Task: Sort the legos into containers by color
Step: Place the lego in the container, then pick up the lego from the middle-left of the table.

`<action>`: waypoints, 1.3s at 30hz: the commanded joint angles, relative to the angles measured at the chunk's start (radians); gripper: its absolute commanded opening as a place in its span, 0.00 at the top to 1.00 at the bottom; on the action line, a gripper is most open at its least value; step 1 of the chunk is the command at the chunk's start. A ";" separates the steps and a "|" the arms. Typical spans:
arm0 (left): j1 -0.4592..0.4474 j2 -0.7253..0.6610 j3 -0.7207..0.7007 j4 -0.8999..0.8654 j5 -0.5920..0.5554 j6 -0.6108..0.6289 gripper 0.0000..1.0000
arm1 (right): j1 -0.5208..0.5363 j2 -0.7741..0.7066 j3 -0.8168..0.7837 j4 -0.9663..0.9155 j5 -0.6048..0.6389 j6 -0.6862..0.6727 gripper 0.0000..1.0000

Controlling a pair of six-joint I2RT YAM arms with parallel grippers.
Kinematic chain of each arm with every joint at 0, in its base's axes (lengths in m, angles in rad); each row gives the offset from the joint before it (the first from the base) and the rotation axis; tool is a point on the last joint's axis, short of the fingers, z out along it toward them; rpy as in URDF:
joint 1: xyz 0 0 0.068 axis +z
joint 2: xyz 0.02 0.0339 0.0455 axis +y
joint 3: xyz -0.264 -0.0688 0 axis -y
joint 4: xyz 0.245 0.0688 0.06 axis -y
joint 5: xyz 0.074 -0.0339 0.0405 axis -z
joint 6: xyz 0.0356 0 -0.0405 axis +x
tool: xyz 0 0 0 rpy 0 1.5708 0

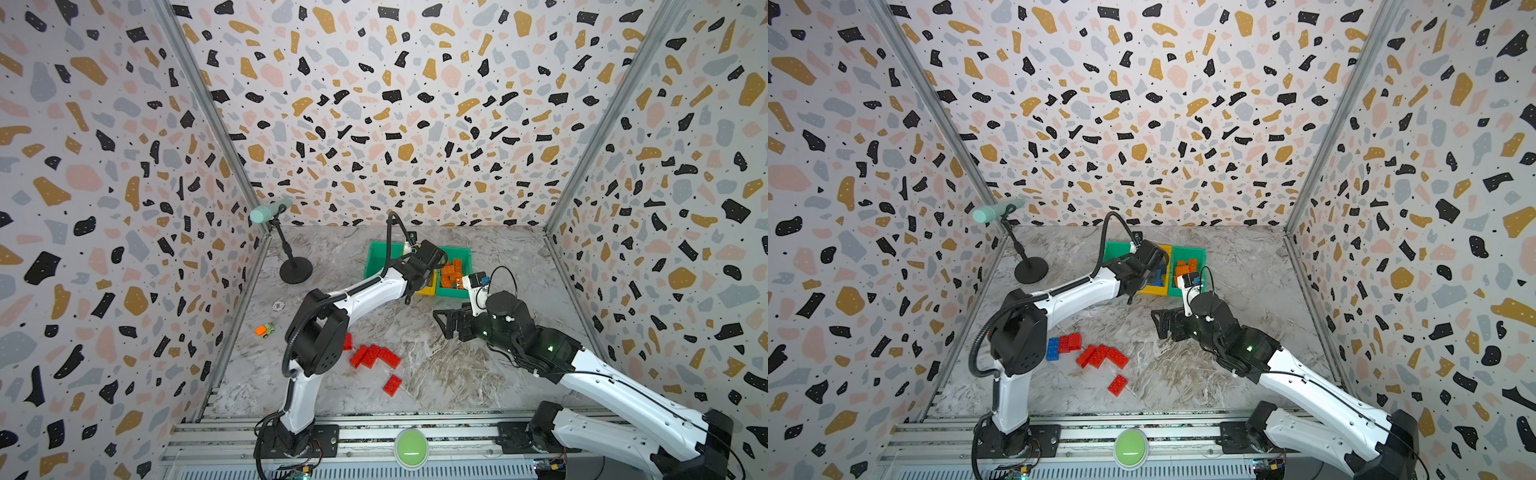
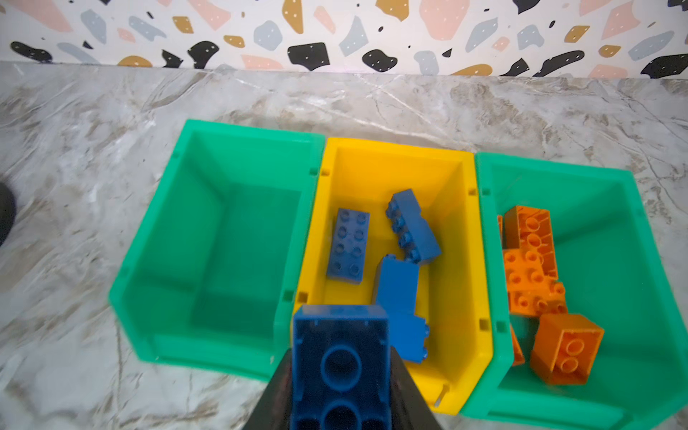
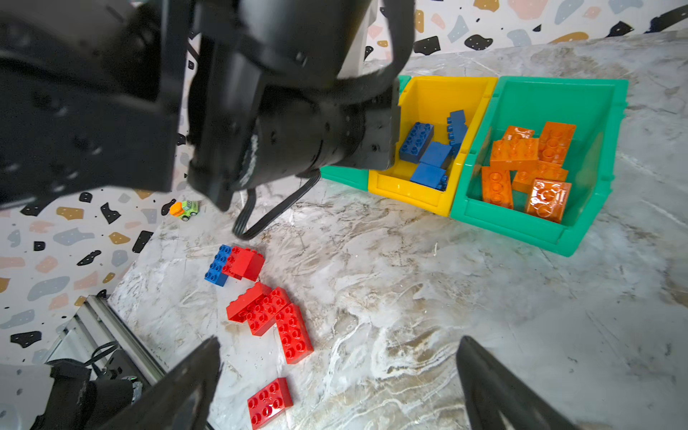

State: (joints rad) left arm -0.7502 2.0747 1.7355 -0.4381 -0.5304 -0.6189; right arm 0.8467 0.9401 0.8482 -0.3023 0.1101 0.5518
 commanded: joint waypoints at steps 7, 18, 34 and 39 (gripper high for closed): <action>0.048 0.235 0.292 -0.070 0.074 0.052 0.38 | -0.047 -0.081 0.065 -0.093 0.038 -0.020 0.01; 0.051 -0.086 0.032 0.141 0.122 0.055 0.24 | -0.078 -0.065 0.063 -0.076 0.005 -0.030 0.01; 0.052 -0.997 -1.051 -0.012 -0.171 -0.352 0.30 | -0.075 0.173 0.101 0.108 -0.205 -0.072 0.01; 0.058 -1.082 -1.210 -0.088 -0.205 -0.477 0.36 | -0.066 0.213 0.114 0.130 -0.235 -0.069 0.01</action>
State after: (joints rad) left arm -0.6998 1.0229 0.5659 -0.4759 -0.6865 -0.9771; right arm 0.7731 1.1545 0.9142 -0.2066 -0.0887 0.4927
